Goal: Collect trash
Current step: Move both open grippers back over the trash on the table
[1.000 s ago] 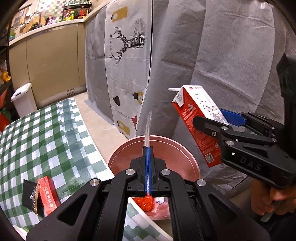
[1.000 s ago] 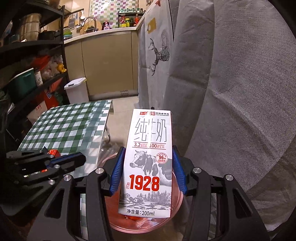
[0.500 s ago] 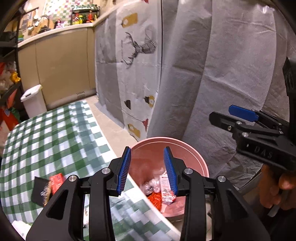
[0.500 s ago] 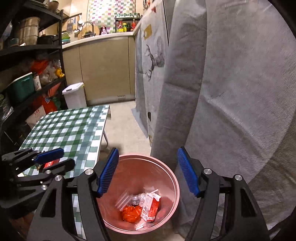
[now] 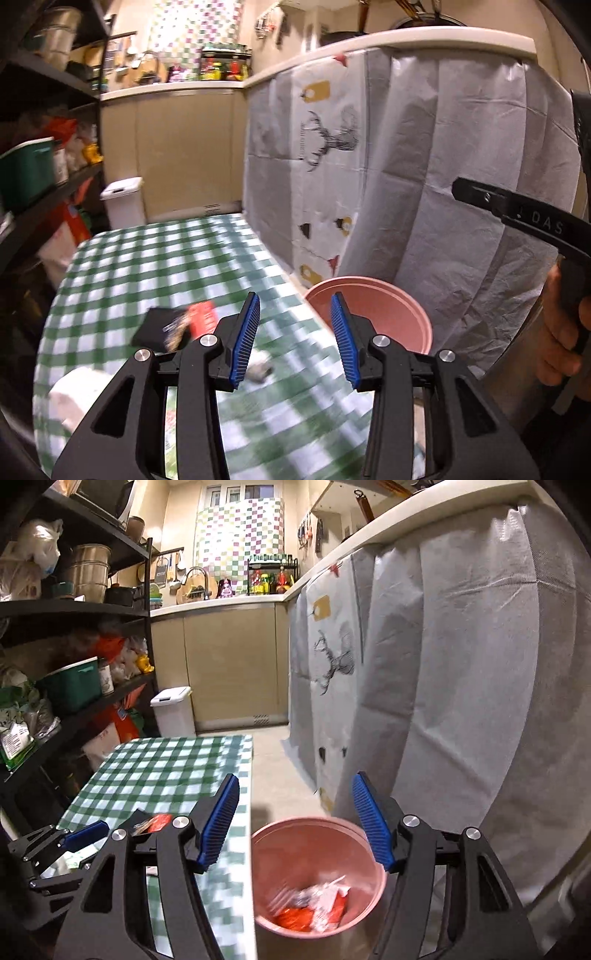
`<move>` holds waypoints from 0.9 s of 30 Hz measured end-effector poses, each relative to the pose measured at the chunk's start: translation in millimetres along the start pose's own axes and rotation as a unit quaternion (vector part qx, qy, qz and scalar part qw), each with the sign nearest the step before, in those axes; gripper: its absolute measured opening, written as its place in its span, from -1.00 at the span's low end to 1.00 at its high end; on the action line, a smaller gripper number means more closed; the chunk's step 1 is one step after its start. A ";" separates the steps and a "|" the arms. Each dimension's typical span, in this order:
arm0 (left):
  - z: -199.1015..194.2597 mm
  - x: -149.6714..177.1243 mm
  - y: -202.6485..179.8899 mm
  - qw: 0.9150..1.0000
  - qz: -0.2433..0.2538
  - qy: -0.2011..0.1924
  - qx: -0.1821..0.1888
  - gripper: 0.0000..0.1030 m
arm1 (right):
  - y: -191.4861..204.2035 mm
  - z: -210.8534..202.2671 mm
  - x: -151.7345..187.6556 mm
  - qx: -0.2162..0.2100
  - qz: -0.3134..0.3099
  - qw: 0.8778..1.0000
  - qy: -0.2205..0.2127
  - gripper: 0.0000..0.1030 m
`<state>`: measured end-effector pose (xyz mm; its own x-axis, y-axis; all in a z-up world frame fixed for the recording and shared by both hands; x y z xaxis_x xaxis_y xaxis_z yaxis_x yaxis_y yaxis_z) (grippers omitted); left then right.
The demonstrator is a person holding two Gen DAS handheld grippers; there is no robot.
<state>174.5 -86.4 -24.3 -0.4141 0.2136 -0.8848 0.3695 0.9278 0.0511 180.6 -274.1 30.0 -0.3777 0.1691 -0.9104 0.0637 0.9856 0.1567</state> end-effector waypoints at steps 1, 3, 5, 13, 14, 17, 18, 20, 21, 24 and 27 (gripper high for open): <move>-6.4 6.9 7.4 1.000 -0.005 0.001 -0.006 -0.22 | 6.0 -2.3 5.9 -0.002 0.003 1.000 0.004 0.23; -16.3 19.4 19.3 1.000 -0.015 0.006 -0.025 -0.22 | 21.1 -5.7 24.6 -0.017 0.014 1.000 0.016 0.23; -26.2 35.8 35.4 0.998 -0.038 0.017 -0.050 -0.22 | 35.0 -4.0 45.6 -0.026 0.024 0.999 0.031 0.23; -66.2 104.2 69.2 0.976 -0.126 0.031 -0.175 -0.17 | 73.1 4.5 85.5 -0.065 0.039 0.996 0.048 0.05; -68.6 112.9 71.1 0.972 -0.134 0.034 -0.189 -0.13 | 77.2 4.8 87.6 -0.067 0.034 0.996 0.048 0.04; -78.9 136.3 77.4 0.962 -0.155 0.042 -0.221 -0.13 | 87.0 8.7 96.2 -0.075 0.024 0.995 0.056 0.00; -82.4 141.0 79.2 0.959 -0.165 0.042 -0.225 -0.12 | 89.4 10.9 100.4 -0.079 0.021 0.995 0.062 -0.04; -89.0 148.8 82.4 0.955 -0.182 0.042 -0.230 -0.09 | 94.6 15.3 108.4 -0.083 0.012 0.994 0.072 -0.14; -89.4 150.1 81.6 0.955 -0.187 0.041 -0.227 -0.07 | 96.8 16.9 111.5 -0.086 0.008 0.993 0.077 -0.18; -85.6 155.5 80.0 0.956 -0.190 0.047 -0.220 -0.03 | 103.6 23.2 117.1 -0.096 0.006 0.991 0.088 -0.26; -79.8 163.2 81.6 0.955 -0.203 0.053 -0.210 -0.03 | 106.6 28.0 123.0 -0.097 0.002 0.991 0.096 -0.26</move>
<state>70.7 48.6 -127.6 -0.5428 -0.1801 -0.8203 -0.1960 0.9769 -0.0848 166.8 -148.2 -76.1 -0.5475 0.1521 -0.8228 -0.1051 0.9631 0.2479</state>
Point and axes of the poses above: each gripper's, at about its wrist camera, not at the fingertips, and z roughly the way its jaws point, y to its left, x to its underside, the point moved 5 cm from there along z, roughly the way its jaws point, and after that the axes turned 8 degrees about z, right-handed, at the moved point
